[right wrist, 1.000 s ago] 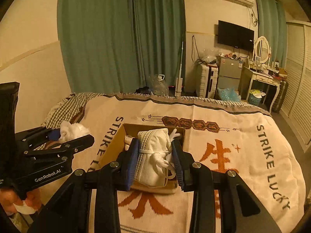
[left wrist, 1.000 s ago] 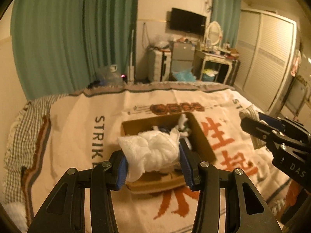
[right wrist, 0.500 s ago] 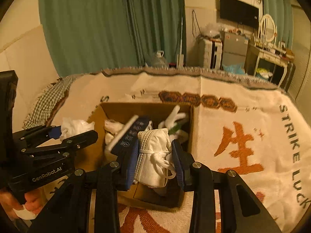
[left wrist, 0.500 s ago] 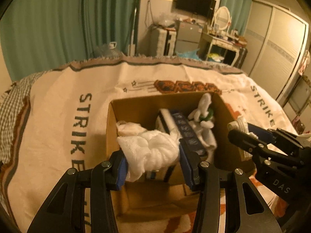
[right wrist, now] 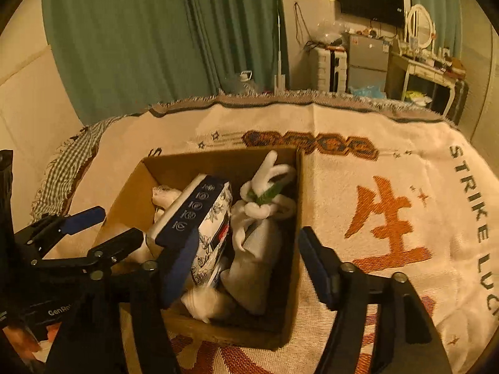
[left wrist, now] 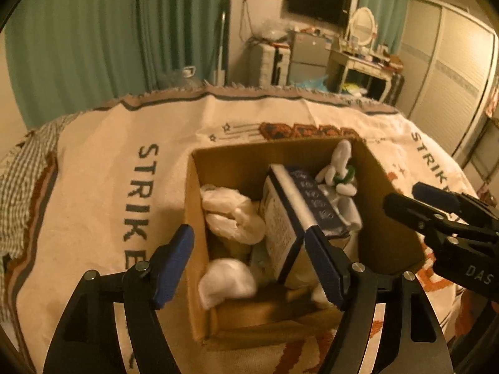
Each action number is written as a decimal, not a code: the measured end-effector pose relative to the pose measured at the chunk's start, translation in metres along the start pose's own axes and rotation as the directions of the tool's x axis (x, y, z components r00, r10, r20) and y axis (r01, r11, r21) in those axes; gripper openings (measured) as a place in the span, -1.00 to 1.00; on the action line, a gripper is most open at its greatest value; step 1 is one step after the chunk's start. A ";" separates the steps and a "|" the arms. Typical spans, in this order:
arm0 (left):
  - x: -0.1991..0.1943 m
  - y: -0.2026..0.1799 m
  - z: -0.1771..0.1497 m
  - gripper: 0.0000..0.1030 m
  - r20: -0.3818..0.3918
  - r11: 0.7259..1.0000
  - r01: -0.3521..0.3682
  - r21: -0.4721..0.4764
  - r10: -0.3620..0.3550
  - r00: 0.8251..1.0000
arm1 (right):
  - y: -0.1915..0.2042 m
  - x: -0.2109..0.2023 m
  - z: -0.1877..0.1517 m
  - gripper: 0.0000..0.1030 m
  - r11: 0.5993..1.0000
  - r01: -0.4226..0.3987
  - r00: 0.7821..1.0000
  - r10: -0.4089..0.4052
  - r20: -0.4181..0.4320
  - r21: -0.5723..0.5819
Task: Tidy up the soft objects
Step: 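Carry both items over the box and release them inside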
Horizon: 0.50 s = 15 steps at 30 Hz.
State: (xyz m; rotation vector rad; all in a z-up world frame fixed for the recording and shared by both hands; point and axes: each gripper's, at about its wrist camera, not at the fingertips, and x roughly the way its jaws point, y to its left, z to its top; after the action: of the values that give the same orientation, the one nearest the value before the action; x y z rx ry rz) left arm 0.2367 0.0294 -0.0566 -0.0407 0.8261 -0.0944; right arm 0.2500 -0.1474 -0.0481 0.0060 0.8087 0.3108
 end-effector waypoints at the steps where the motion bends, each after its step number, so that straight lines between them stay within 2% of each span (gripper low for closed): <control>1: -0.009 -0.001 0.004 0.44 0.010 1.000 -0.001 0.000 0.001 1.000 | 0.000 -0.007 0.003 0.30 1.000 -0.007 1.000 0.007 0.009 0.004; 6: -0.068 -0.011 0.023 0.45 0.102 0.999 -0.023 0.033 0.020 0.995 | 0.003 -0.055 0.022 0.30 1.000 -0.016 0.997 0.014 0.080 0.020; 9: -0.120 -0.016 0.037 0.45 0.190 0.999 -0.010 0.033 0.003 0.982 | 0.010 -0.101 0.037 0.30 1.000 -0.018 0.990 0.017 0.142 0.008; 10: -0.141 -0.017 0.041 0.47 0.228 1.000 -0.009 0.030 0.002 0.974 | 0.014 -0.119 0.041 0.30 1.000 -0.014 0.986 0.014 0.167 -0.003; 12: -0.177 -0.020 0.048 0.74 0.290 1.000 -0.007 0.024 0.000 0.957 | 0.023 -0.159 0.048 0.30 1.000 -0.006 0.975 0.012 0.221 -0.029; 14: -0.221 -0.023 0.050 0.74 0.368 1.000 -0.006 0.027 -0.004 0.930 | 0.028 -0.195 0.053 0.31 0.999 0.003 0.964 0.009 0.266 -0.044; 15: -0.236 -0.025 0.051 0.74 0.393 1.000 -0.007 0.028 -0.004 0.919 | 0.031 -0.210 0.054 0.37 0.999 0.005 0.959 0.010 0.284 -0.050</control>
State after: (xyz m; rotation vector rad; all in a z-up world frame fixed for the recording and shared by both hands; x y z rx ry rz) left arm 0.1142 0.0281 0.1526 -0.0300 0.4208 -0.0930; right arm 0.1442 -0.1699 0.1422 0.0047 0.5154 0.3241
